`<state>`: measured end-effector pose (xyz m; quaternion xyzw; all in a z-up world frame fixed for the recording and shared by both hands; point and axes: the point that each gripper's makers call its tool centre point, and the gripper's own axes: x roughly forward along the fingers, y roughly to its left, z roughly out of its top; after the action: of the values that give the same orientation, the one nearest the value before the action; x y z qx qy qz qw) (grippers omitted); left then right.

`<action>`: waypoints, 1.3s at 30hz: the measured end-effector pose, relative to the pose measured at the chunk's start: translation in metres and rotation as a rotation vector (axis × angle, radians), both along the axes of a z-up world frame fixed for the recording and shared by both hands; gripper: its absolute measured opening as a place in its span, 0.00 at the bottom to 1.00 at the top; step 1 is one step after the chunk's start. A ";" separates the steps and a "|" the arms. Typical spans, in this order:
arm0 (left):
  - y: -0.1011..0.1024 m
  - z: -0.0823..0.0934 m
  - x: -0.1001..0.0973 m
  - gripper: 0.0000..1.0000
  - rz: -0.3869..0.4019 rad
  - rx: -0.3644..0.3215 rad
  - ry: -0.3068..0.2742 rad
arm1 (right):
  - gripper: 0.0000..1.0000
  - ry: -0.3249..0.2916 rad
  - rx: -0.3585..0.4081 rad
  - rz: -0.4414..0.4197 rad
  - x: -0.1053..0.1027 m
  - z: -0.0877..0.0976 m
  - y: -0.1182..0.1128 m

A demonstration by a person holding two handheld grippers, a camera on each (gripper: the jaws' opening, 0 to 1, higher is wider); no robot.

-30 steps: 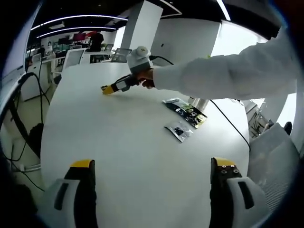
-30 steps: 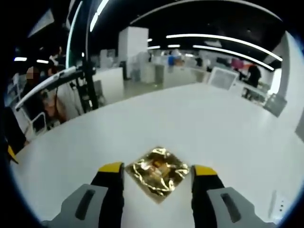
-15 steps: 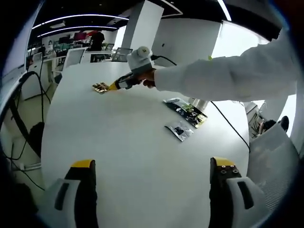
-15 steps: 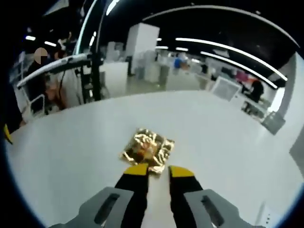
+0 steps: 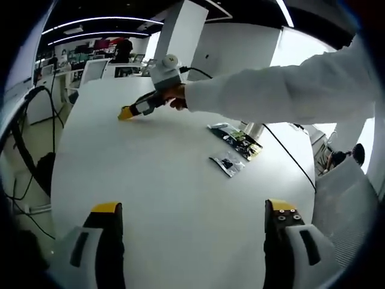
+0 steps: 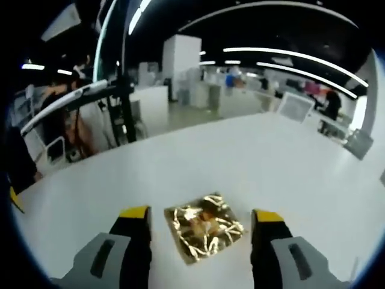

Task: Arrange the skincare products in the storage area until every visible bottle or jar stands upright without overlapping.

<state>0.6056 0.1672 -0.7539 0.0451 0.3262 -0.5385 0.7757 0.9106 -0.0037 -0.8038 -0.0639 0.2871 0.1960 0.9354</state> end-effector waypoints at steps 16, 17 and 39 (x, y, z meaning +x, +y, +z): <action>-0.007 0.004 -0.001 0.92 -0.010 -0.009 0.001 | 0.35 -0.081 -0.013 -0.014 -0.027 0.014 0.008; -0.008 0.004 -0.001 0.92 -0.011 -0.008 0.001 | 0.35 -0.079 -0.014 -0.017 -0.028 0.014 0.007; -0.011 0.013 -0.003 0.91 -0.016 -0.013 -0.004 | 0.04 -0.153 -0.051 0.005 -0.085 0.040 0.027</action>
<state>0.6022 0.1561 -0.7410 0.0436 0.3206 -0.5468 0.7722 0.8260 0.0234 -0.7636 -0.1031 0.2196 0.1855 0.9522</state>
